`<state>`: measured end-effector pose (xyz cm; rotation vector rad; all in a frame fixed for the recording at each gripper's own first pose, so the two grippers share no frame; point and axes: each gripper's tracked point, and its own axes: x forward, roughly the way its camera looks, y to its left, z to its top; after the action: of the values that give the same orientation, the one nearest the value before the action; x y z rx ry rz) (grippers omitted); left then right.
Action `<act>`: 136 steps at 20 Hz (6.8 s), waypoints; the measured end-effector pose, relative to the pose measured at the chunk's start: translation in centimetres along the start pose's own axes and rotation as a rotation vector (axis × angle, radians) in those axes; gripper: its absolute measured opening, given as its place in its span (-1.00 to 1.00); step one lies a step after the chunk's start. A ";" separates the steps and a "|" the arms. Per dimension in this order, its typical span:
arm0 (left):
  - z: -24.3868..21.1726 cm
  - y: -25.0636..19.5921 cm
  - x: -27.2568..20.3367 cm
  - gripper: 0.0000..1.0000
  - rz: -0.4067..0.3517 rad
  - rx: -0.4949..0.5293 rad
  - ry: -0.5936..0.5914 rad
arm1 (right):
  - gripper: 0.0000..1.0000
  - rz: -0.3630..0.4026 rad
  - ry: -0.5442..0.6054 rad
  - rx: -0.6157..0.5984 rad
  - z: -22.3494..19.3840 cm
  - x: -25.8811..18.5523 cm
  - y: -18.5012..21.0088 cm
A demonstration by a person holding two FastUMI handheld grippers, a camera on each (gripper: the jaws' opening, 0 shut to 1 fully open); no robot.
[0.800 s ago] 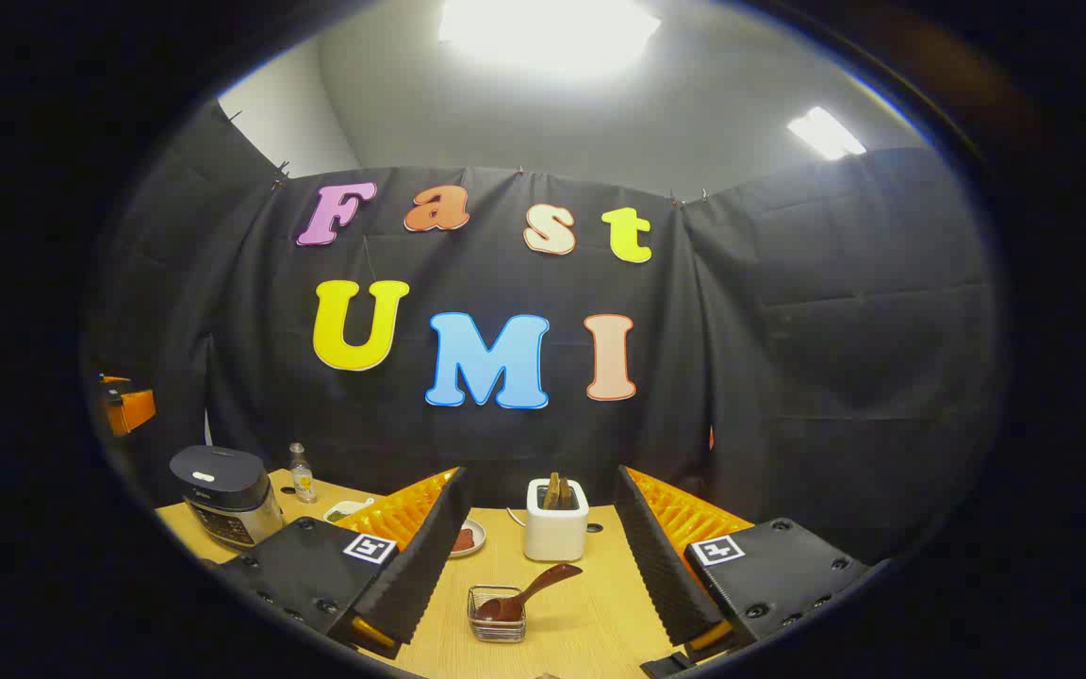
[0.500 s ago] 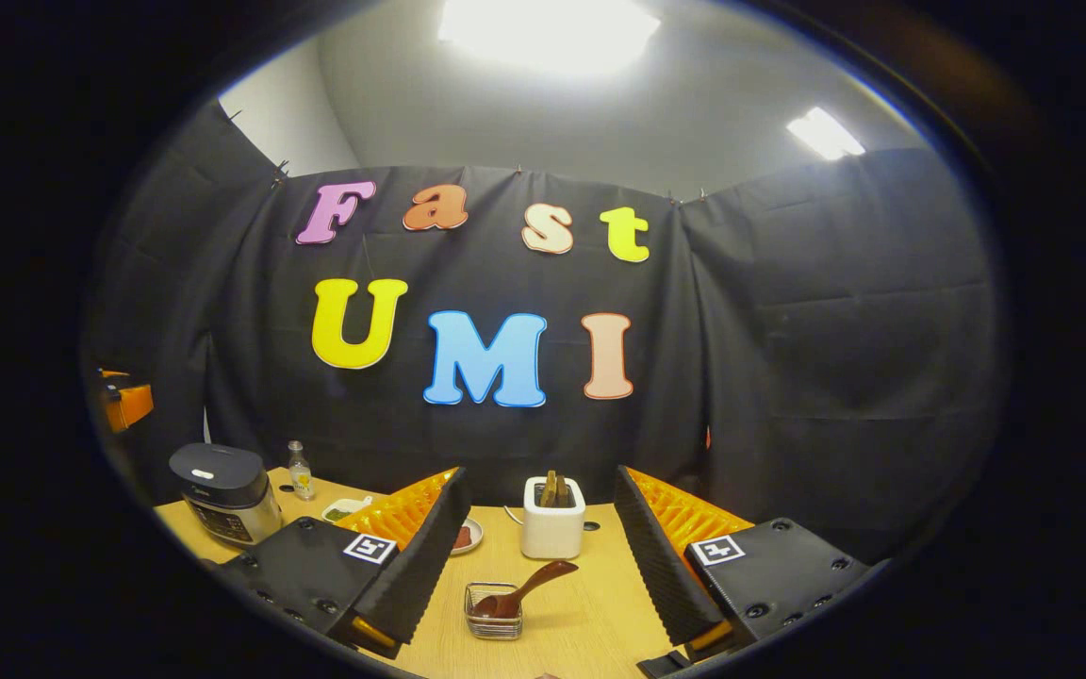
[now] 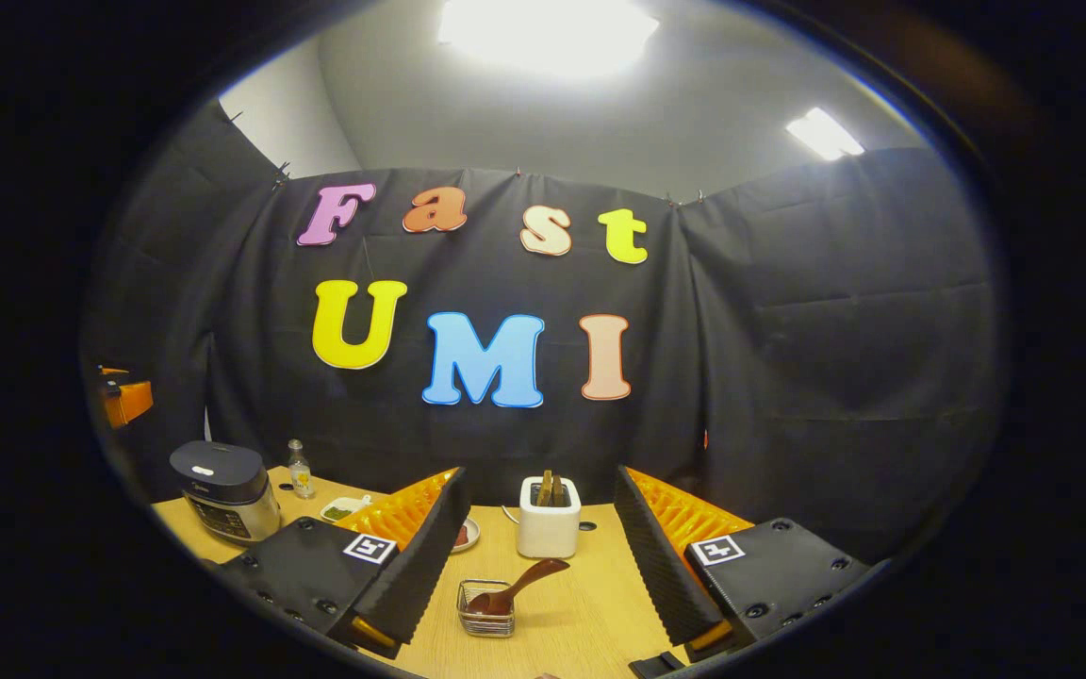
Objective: Close the left gripper, press the button to open the rice cooker; take a wooden spoon from the chopstick holder with the right hand, scoop a spoonful of rice and pour it into the rice cooker, then put the wooden spoon back into the chopstick holder.
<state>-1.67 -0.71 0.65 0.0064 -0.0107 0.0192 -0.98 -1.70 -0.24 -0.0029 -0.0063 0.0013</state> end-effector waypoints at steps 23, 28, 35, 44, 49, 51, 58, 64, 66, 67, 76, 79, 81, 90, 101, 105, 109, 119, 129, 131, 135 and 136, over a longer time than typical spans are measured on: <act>1.8 0.5 -0.9 -0.57 0.058 0.007 -0.004 | 0.94 0.053 -0.015 -0.010 -0.4 0.4 -1.8; 1.8 1.3 -0.2 -1.00 0.075 -0.004 -0.003 | 0.94 0.093 -0.016 -0.009 -1.1 0.6 -1.9; -0.5 5.4 5.9 -0.98 0.080 -0.029 0.042 | 0.95 0.079 -0.008 -0.022 -1.5 1.8 -1.2; -10.3 7.6 15.1 -0.99 -0.007 -0.054 0.202 | 0.94 -0.007 0.021 -0.033 -1.7 3.1 2.2; -17.5 8.1 17.9 -1.00 -0.030 -0.060 0.316 | 0.95 -0.039 0.056 -0.053 -2.9 4.0 3.5; -19.7 8.1 18.4 -1.00 -0.037 -0.056 0.351 | 0.95 -0.046 0.070 -0.055 -3.2 4.3 3.9; -23.4 8.2 18.4 -0.92 -0.037 -0.062 0.408 | 0.94 -0.045 0.082 -0.079 -3.5 4.9 5.3; -24.7 8.1 17.9 -0.95 -0.017 -0.122 0.434 | 0.94 -0.030 0.077 -0.069 -3.3 5.0 6.0; -24.8 8.1 17.8 -0.96 -0.019 -0.152 0.446 | 0.94 -0.019 0.077 -0.066 -3.2 4.9 6.3; -25.0 8.0 17.8 -0.95 -0.025 -0.155 0.451 | 0.94 -0.015 0.072 -0.067 -3.1 4.8 6.5; -22.8 7.8 18.3 -0.96 -0.007 -0.021 0.421 | 0.95 0.017 0.032 -0.056 -1.6 3.6 6.4; -19.5 8.2 19.1 -0.96 0.000 0.010 0.356 | 0.94 0.001 0.022 -0.042 -1.2 3.3 5.3; -17.5 8.5 19.3 -0.96 0.011 0.020 0.323 | 0.95 -0.008 0.017 -0.040 -1.0 3.1 4.5; -5.8 8.6 17.4 -1.00 0.094 0.092 0.076 | 0.94 -0.008 -0.007 -0.010 -0.2 2.8 1.5; 4.2 1.7 4.7 0.79 0.087 0.058 -0.089 | 0.95 0.092 0.016 0.042 -1.8 3.1 -1.6; 4.2 -0.4 -0.5 0.79 0.104 0.061 -0.071 | 0.95 0.142 0.085 0.084 -4.4 4.8 -1.8; 3.9 -1.0 -3.6 0.79 0.115 0.074 -0.038 | 0.95 0.146 0.166 0.153 -7.2 7.1 -1.7; 3.4 1.3 -5.5 0.79 0.152 0.087 -0.004 | 0.96 0.094 0.417 0.253 -17.2 12.0 -1.0; 2.3 3.5 -6.0 0.83 0.191 0.108 0.045 | 0.80 0.073 0.621 0.382 -25.0 13.1 0.9; 2.1 3.7 -6.0 0.84 0.193 0.107 0.053 | 0.38 0.076 0.640 0.421 -25.4 13.3 1.2; 2.2 4.0 -5.9 0.79 0.189 0.112 0.051 | -0.03 0.100 0.652 0.471 -25.4 13.4 2.5; 2.3 4.1 -5.8 0.79 0.187 0.113 0.049 | -0.31 0.101 0.655 0.481 -25.2 13.4 2.8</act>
<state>-7.61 3.24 2.92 0.1175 0.0393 0.2073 12.54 1.03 -25.35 0.4772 0.6488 0.1026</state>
